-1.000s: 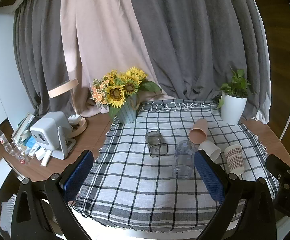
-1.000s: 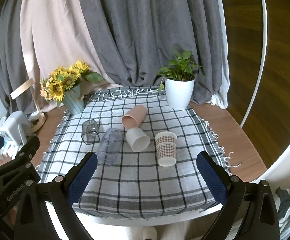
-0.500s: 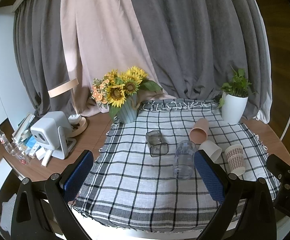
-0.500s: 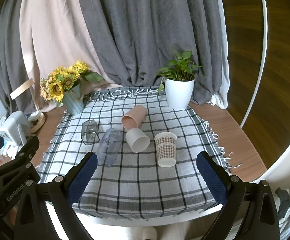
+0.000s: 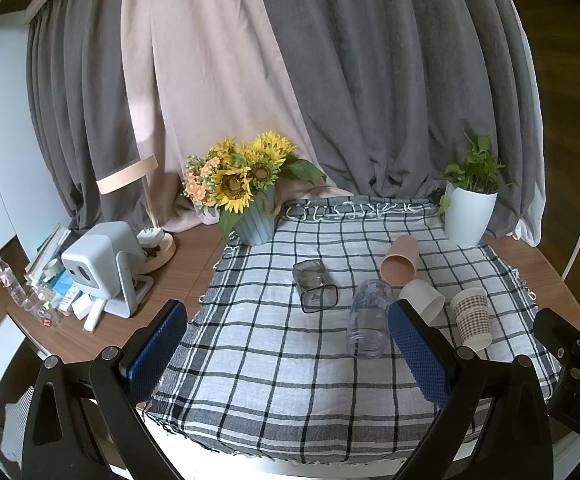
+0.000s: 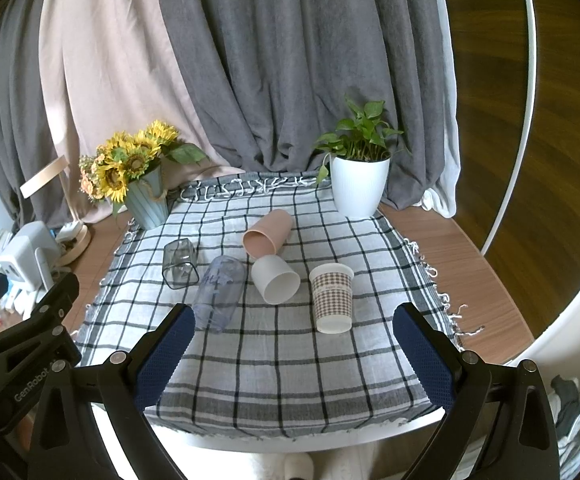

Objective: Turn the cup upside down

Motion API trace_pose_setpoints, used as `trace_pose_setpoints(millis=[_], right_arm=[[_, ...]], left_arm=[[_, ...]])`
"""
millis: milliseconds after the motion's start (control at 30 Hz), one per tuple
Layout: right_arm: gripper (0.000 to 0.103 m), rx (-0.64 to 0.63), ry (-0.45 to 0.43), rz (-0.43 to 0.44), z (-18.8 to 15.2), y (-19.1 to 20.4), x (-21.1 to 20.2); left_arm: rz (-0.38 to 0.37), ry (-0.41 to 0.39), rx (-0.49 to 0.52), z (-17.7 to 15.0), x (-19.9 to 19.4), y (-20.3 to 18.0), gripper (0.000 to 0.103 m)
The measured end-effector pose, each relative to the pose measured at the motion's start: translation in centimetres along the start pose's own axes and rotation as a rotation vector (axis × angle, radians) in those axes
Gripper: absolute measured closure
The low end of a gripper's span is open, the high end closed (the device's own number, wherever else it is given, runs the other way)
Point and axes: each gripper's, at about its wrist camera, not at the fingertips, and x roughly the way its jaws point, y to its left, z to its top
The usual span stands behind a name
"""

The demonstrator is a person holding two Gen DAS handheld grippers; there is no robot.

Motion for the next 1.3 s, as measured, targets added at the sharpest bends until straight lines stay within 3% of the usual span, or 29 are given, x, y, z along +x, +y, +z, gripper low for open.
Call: trace_pose_setpoints(millis=[533,767,1233,1300], right_arm=[[0.003,-0.001,0.006,-0.001,0.0,0.4,0.1],[0.003,0.013,0.031,0.001,-0.1,-0.7,1.2],[0.004,0.049,0.229,-0.022,-0.7,-3.9,11.1],[0.008,0.056,0.262,-0.019,-0.6,-4.5,13.0]], left_arm=[[-0.004,0.012,0.000,-0.5,0.3,0.2,0.000],[-0.057,0.117,0.009,-0.9,2.6,-1.0,0.000],[-0.017,0.285,0.085,-3.1,9.8,-5.8,0.000],[-0.018,0.318,0.089,-3.2,11.3,-6.7,0.000]])
